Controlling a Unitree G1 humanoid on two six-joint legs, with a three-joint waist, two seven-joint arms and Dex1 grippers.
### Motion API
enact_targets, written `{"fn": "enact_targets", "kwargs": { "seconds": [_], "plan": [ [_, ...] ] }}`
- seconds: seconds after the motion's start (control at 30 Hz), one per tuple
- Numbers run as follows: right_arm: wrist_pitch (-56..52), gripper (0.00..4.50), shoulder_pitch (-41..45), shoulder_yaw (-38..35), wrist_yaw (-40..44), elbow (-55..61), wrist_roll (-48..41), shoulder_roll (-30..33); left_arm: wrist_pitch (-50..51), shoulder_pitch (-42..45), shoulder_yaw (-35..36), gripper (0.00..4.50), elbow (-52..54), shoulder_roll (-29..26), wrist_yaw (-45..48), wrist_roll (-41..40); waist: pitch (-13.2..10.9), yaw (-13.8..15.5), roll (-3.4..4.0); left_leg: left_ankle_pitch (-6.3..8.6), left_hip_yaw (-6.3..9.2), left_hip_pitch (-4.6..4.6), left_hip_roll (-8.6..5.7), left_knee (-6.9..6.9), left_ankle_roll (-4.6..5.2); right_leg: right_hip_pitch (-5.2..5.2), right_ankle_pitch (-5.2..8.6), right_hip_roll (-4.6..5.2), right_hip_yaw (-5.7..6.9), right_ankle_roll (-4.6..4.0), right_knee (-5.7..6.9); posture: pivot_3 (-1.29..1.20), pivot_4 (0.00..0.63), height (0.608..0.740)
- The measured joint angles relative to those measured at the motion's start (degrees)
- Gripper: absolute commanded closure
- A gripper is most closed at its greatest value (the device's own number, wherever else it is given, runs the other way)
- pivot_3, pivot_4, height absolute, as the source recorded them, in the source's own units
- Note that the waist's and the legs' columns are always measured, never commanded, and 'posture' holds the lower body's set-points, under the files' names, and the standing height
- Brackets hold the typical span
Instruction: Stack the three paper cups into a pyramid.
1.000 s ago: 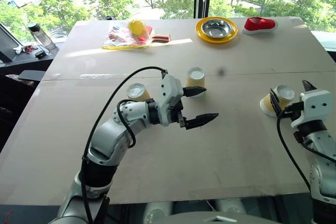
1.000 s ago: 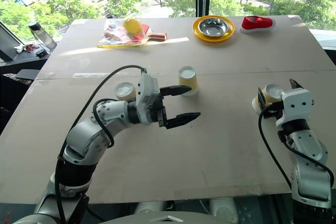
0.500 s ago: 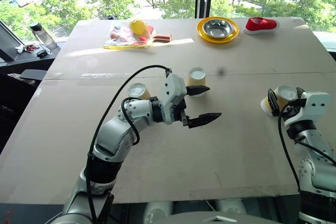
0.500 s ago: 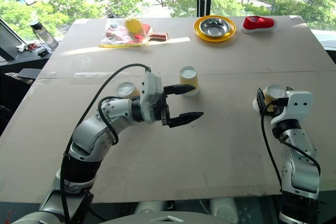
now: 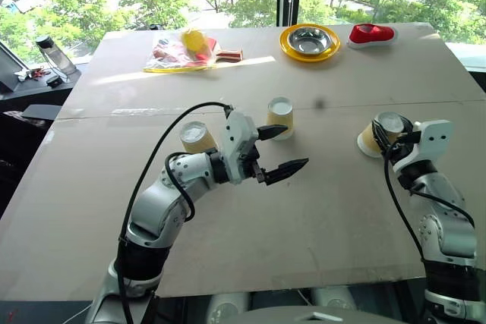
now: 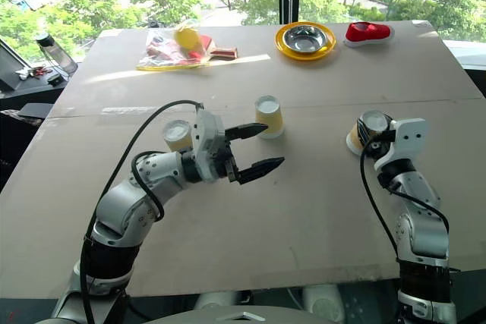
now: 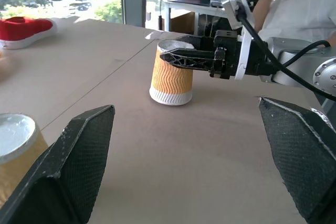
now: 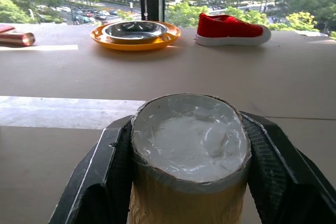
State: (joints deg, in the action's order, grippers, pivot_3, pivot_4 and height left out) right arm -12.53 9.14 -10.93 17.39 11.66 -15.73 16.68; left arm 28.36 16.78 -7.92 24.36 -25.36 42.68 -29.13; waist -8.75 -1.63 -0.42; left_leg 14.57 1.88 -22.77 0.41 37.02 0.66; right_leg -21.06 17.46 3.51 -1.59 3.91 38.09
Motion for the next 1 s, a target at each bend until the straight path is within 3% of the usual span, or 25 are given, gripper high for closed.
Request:
{"fn": "enact_targets", "kwargs": {
  "seconds": [0.23,0.6,0.63,0.77,1.0],
  "plan": [
    [1.4,2.32,9.9,8.6,2.6,-10.2,3.6,-2.4,-1.3,-9.0,3.8,0.0,2.5,0.1,-7.4,3.3,0.0,-0.2,-0.01,-0.04,-0.01,-0.02,0.0,0.02,-0.07,0.0,0.0,0.06,0.0,0.0,-0.02,0.0,0.15,0.74],
    [6.9,2.32,18.7,12.4,5.4,-22.9,5.7,-7.3,-1.7,-11.1,4.8,0.0,4.6,1.1,-11.4,4.8,0.0,-0.3,-0.01,-0.08,-0.01,-0.02,0.0,0.02,-0.15,-0.01,-0.01,0.07,0.0,0.0,0.0,0.0,0.15,0.74],
    [7.2,1.54,18.8,12.4,5.6,-23.2,5.8,-7.4,-1.7,-11.2,5.0,0.0,4.7,1.1,-11.6,4.8,0.0,-0.3,-0.01,-0.08,0.0,-0.02,0.0,0.02,-0.14,-0.01,-0.01,0.07,0.0,0.0,0.01,0.0,0.15,0.74],
    [7.7,0.07,18.8,12.9,6.4,-24.2,6.0,-8.3,-2.0,-11.6,5.2,0.0,5.8,1.1,-11.7,4.8,0.0,-0.5,-0.01,-0.08,-0.01,-0.02,0.0,0.01,-0.15,-0.03,-0.01,0.07,-0.01,0.0,0.01,0.0,0.15,0.74],
    [8.7,0.07,17.6,12.4,7.8,-22.4,5.3,-8.0,-5.3,-16.6,6.0,0.0,8.2,1.7,-12.8,5.5,0.0,-0.5,-0.01,-0.05,-0.02,-0.04,0.07,-0.01,-0.09,-0.05,-0.01,0.1,-0.01,0.0,-0.01,0.0,0.15,0.74]
  ]
}}
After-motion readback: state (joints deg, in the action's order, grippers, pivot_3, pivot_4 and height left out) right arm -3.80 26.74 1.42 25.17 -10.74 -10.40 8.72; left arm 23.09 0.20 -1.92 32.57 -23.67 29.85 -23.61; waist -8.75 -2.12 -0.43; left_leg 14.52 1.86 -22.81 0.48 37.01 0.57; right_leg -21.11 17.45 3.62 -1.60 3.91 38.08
